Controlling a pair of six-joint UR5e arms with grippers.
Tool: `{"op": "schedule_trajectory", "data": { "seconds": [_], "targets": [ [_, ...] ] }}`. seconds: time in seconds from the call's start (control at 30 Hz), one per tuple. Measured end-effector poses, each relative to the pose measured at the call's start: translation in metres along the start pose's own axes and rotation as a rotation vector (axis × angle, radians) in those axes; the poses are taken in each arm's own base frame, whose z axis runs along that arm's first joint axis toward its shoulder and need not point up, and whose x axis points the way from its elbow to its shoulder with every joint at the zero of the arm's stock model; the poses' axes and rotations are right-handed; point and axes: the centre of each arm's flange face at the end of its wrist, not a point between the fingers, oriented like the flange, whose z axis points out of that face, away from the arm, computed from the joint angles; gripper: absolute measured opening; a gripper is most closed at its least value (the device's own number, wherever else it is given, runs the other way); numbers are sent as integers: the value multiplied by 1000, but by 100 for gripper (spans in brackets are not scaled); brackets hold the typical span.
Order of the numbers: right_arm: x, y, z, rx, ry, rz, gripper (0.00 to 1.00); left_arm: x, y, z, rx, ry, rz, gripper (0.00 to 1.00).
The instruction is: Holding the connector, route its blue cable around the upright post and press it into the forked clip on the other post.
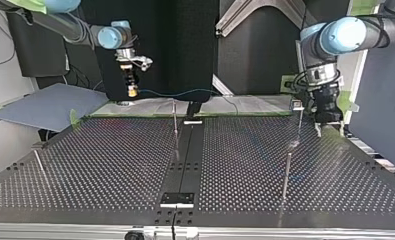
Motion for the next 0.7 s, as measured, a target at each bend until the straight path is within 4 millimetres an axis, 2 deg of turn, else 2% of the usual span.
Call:
{"op": "schedule_trajectory", "data": {
  "seconds": [0.13, 0.43, 0.7],
  "targets": [
    [1, 4, 5, -6, -15, -6, 0, -18, -17, 8, 5, -48, 31, 99],
    [-2, 3, 3, -2, -53, -1, 0, -53, -55, 17, 13, -139, 90, 99],
    [-2, 0, 2, 3, -64, -6, 0, -73, -96, 20, 54, -160, 140, 99]
  ]
}}
